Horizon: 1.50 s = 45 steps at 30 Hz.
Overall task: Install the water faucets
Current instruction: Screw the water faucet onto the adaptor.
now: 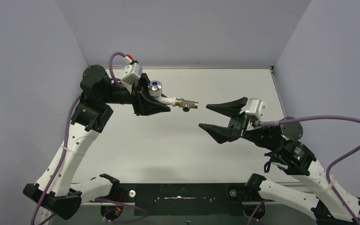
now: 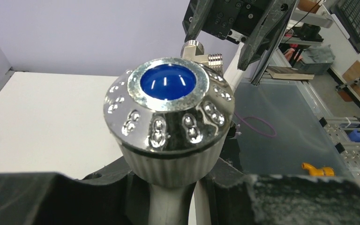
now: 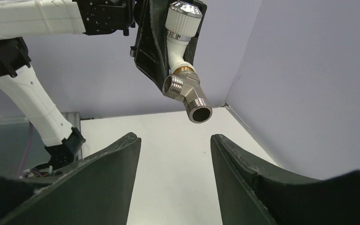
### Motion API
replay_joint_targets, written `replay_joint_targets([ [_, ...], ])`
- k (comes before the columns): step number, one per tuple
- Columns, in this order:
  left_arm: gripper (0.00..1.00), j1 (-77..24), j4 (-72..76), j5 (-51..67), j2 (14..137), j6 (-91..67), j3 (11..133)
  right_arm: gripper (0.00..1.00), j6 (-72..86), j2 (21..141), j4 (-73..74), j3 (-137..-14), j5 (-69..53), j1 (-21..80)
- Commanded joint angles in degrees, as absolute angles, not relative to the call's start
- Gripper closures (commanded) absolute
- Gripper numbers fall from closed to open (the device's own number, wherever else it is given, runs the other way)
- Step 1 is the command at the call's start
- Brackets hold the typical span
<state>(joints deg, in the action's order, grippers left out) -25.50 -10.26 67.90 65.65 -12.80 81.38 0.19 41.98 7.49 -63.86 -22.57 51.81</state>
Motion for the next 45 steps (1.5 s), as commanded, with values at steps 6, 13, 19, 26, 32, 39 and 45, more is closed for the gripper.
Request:
replay_joint_targets([
  [6, 1.0, -25.19, 1.16, 69.17, 63.26, -21.55, 79.56, 0.43, -23.5, 43.46, 10.25, -67.67, -25.87, 52.07],
  [13, 1.0, -25.18, 3.68, 70.29, 62.31, -24.37, 77.97, 0.43, -38.46, 44.3, 8.94, -67.75, -27.09, 52.06],
  [19, 1.0, -25.2, 4.26, 70.83, 62.26, -24.95, 77.47, 0.43, -43.33, 45.93, 7.4, -69.63, -30.34, 52.11],
  [26, 1.0, -25.19, 4.39, 71.26, 62.65, -24.89, 77.28, 0.5, -45.39, 48.45, 8.41, -72.1, -33.36, 52.07],
  [32, 1.0, -25.19, 4.65, 71.59, 62.74, -24.87, 77.25, 0.55, -45.62, 49.28, 9.02, -73.41, -35.04, 52.11],
  [39, 1.0, -25.15, 4.75, 71.67, 62.84, -24.91, 77.26, 0.6, -45.71, 49.46, 8.64, -73.54, -35.49, 52.17],
  [45, 1.0, -25.15, 4.88, 71.79, 63.02, -25.11, 77.54, 0.62, -45.53, 49.31, 8.76, -73.31, -35.44, 52.16],
])
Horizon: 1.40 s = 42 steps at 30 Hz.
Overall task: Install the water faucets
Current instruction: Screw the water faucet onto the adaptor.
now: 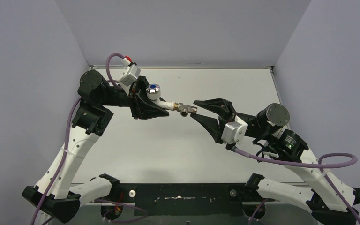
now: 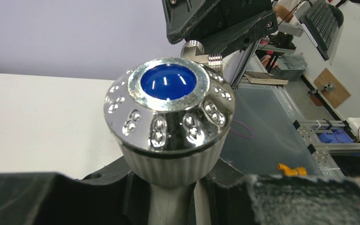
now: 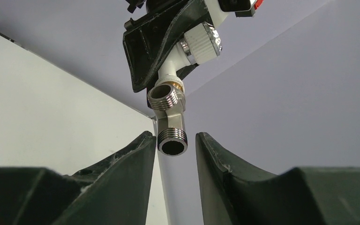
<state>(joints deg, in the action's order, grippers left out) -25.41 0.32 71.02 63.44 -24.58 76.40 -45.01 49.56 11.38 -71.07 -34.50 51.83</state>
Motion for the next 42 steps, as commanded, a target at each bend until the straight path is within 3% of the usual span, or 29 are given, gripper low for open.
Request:
replay_joint_targets([
  [1, 1.0, -25.19, 4.86, 71.87, 63.08, -25.18, 77.61, 0.63, -45.53, 49.31, 8.89, -73.3, -35.5, 52.17],
  [12, 1.0, -25.15, 5.27, 72.13, 63.34, -25.3, 77.63, 0.74, -45.0, 49.4, 9.27, -72.97, -34.42, 52.12],
  [22, 1.0, -25.15, 5.38, 71.99, 62.87, -24.34, 77.39, 1.0, -33.57, 49.46, 5.48, -71.31, -31.61, 52.18],
  [42, 1.0, -25.14, -6.8, 66.6, 62.54, -11.78, 81.82, 1.0, 10.81, 49.39, -1.71, -67.5, -20.16, 52.16],
])
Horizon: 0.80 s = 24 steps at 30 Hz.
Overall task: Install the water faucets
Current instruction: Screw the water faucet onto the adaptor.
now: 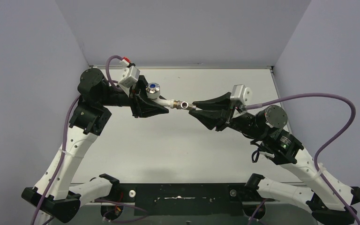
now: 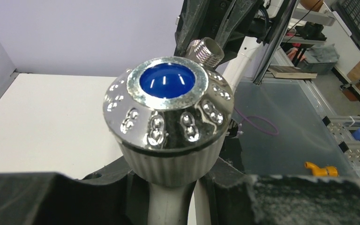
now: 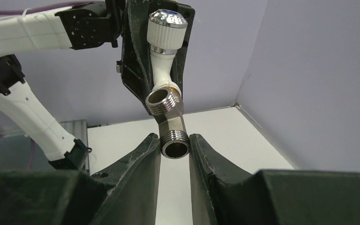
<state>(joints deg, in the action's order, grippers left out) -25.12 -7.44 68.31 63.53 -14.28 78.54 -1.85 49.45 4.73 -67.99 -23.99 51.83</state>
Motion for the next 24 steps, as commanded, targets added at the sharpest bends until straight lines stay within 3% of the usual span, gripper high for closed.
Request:
replay_joint_targets([
  [1, 1.0, -25.14, -6.75, 66.8, 62.64, -11.82, 81.91, 1.0, 13.22, 49.39, -2.2, -67.24, -19.91, 52.13],
  [14, 1.0, -25.14, -5.88, 67.01, 62.92, -12.45, 81.51, 1.0, 31.06, 48.63, -5.73, -64.29, -15.74, 52.12],
  [19, 1.0, -25.14, -4.75, 66.84, 62.67, -13.28, 80.81, 0.75, 28.44, 47.07, -5.33, -63.65, -15.73, 52.13],
  [24, 1.0, -25.14, -4.56, 66.86, 62.76, -13.62, 80.77, 0.57, 26.04, 46.12, -5.34, -63.85, -15.82, 52.17],
])
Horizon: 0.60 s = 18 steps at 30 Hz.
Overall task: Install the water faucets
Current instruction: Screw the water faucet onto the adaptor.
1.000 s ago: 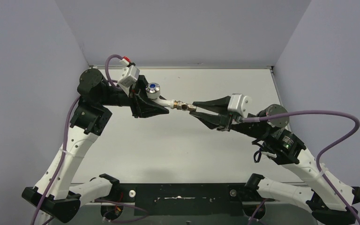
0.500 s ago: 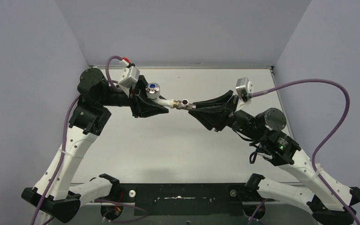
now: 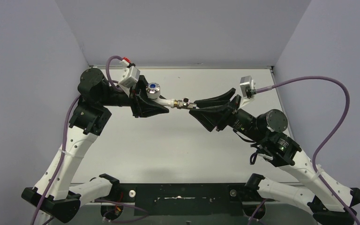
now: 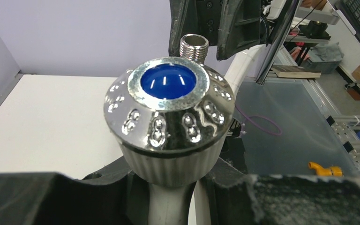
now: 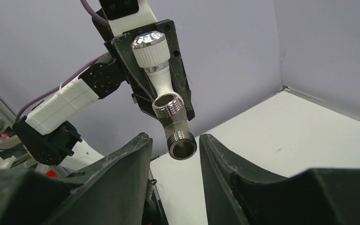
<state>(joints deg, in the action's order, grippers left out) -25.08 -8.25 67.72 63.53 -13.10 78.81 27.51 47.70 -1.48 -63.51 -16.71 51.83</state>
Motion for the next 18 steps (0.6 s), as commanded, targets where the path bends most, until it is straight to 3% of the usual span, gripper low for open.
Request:
replay_joint_targets([
  [1, 1.0, -25.14, -4.42, 66.88, 62.75, -13.68, 80.79, 0.54, 25.78, 45.95, -5.5, -63.69, -15.82, 52.14],
  [5, 1.0, -25.14, -4.4, 66.79, 62.85, -13.84, 80.83, 0.44, 24.08, 45.11, -5.3, -63.06, -15.36, 52.12],
  [12, 1.0, -25.16, -3.91, 66.62, 62.85, -15.05, 80.41, 0.41, 12.1, 41.62, -3.36, -63.47, -14.58, 52.19],
  [18, 1.0, -25.14, 1.57, 66.9, 62.7, -21.33, 78.59, 0.41, -8.08, 41.56, -2.59, -64.1, -22.11, 52.12],
])
